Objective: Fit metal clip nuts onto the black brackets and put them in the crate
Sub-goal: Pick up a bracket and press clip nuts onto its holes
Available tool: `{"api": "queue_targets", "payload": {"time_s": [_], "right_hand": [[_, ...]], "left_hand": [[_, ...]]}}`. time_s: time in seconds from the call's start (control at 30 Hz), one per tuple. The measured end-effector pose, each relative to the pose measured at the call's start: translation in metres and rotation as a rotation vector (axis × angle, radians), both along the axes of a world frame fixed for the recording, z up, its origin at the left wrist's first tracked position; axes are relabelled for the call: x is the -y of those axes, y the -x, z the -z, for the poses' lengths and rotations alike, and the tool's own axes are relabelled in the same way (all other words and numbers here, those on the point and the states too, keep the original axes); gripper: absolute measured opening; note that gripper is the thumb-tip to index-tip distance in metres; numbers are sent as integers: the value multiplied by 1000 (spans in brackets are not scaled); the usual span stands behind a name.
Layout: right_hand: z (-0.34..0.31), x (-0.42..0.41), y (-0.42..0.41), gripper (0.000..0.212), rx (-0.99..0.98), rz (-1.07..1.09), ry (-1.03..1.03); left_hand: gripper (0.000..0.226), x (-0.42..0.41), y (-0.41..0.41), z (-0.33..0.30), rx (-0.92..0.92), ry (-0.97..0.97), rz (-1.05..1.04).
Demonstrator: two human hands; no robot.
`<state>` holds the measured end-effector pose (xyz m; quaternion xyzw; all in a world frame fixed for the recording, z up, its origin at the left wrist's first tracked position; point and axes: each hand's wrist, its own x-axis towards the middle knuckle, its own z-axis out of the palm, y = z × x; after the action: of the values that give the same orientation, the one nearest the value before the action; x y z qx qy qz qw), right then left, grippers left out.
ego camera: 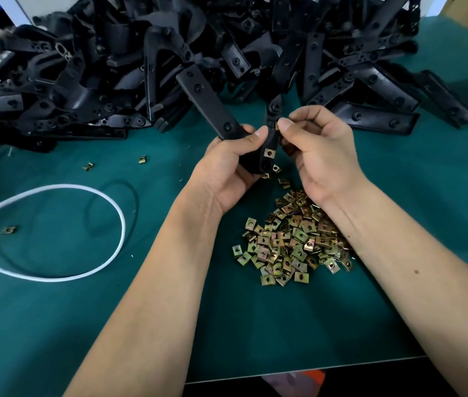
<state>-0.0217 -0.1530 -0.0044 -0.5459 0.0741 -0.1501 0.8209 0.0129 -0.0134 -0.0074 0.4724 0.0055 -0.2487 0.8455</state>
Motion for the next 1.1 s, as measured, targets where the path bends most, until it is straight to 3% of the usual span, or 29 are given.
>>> {"api": "queue_targets", "payload": {"time_s": [0.2, 0.3, 0.4, 0.57, 0.67, 0.83, 0.93, 1.03, 1.1], "right_hand": [[2, -3, -1, 16, 16, 18, 51], [-1, -5, -4, 12, 36, 9, 76], [-5, 0, -4, 13, -36, 44, 63], [-6, -24, -12, 10, -127, -120, 490], [-9, -61, -30, 10, -161, -262, 623], [-7, -121, -64, 37, -126, -366, 792], [0, -140, -67, 48, -108, -461, 697], [-2, -126, -66, 28, -73, -476, 568], [-7, -98, -69, 16, -50, -380, 661]], "left_hand": [[26, -3, -2, -1, 4, -19, -10], [17, -10, -5, -5, 57, 10, -56], [9, -27, -11, -13, -11, 286, -217], [14, -42, -11, -23, 40, 495, -313], [6, -53, -8, -31, 69, 685, -324], [16, -80, -7, -38, 146, 919, -374], [16, -88, -8, -36, 184, 955, -413], [14, -94, -11, -32, 180, 976, -445], [12, -90, -15, -28, 134, 942, -444]]}}
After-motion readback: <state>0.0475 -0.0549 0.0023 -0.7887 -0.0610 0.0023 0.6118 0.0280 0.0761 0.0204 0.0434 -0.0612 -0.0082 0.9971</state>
